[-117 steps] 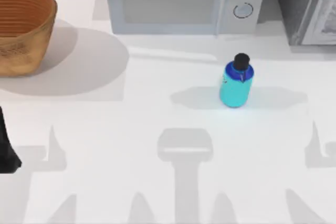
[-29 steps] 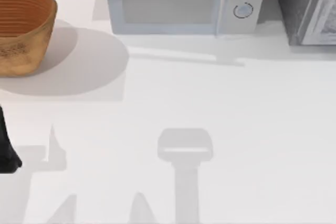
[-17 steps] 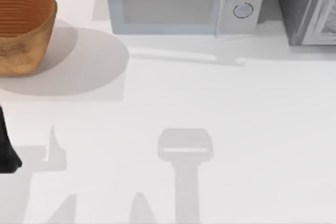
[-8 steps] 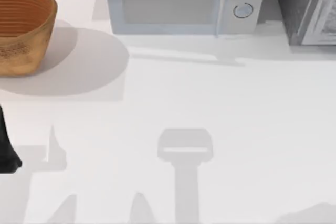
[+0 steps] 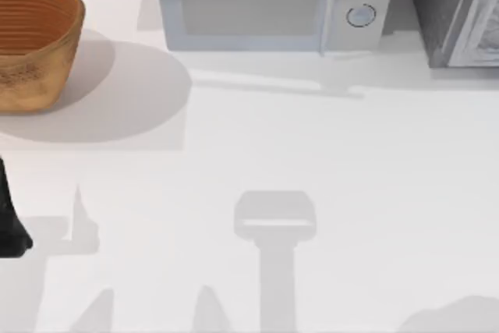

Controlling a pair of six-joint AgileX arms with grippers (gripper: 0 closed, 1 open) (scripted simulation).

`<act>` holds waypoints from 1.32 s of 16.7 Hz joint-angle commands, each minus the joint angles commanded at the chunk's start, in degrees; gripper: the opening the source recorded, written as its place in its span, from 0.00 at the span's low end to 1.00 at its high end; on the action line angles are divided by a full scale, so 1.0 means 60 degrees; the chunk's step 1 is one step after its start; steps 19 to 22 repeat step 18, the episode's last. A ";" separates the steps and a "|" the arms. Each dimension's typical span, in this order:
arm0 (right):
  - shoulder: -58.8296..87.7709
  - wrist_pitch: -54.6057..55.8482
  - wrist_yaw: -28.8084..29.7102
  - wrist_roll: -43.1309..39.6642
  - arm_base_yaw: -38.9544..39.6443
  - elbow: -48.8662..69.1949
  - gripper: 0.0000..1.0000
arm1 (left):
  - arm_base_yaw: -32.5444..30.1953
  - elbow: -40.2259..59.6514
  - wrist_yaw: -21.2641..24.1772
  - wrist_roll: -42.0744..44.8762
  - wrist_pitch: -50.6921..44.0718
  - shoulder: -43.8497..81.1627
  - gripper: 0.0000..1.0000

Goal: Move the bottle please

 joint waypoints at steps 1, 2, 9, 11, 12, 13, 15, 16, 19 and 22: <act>0.0000 0.0000 0.0000 0.0000 0.0000 0.0000 0.15 | 0.0000 0.0000 0.0000 0.0000 0.0000 0.0000 1.00; 0.0000 0.0000 0.0000 0.0000 0.0000 0.0000 0.23 | 0.0000 0.0000 0.0000 0.0000 0.0000 0.0000 1.00; 0.0000 0.0000 0.0000 0.0000 0.0000 0.0000 0.75 | 0.0000 0.0000 0.0000 0.0000 0.0000 0.0000 1.00; 0.0000 0.0000 0.0000 0.0000 0.0000 0.0000 0.90 | 0.0000 0.0000 0.0000 0.0000 0.0000 0.0000 1.00; 0.0000 0.0000 0.0000 0.0000 0.0000 0.0000 0.98 | 0.0000 0.0000 0.0000 0.0000 0.0000 0.0000 1.00; 0.0000 0.0000 0.0000 0.0000 0.0000 0.0000 1.00 | 0.0000 0.0000 0.0000 0.0000 0.0000 0.0000 1.00; 0.0000 0.0000 0.0000 0.0000 0.0000 0.0000 1.00 | 0.0000 0.0000 0.0000 0.0000 0.0000 0.0000 1.00; 0.0000 0.0000 0.0000 0.0000 0.0000 0.0000 1.00 | 0.0000 0.0000 0.0000 0.0000 0.0000 0.0000 1.00; 0.0000 0.0000 0.0000 0.0000 0.0000 0.0000 1.00 | 0.0000 0.0000 0.0000 0.0000 0.0000 0.0000 1.00; 0.0000 0.0000 0.0000 0.0000 0.0000 0.0000 1.00 | 0.0000 0.0000 0.0000 0.0000 0.0000 0.0000 1.00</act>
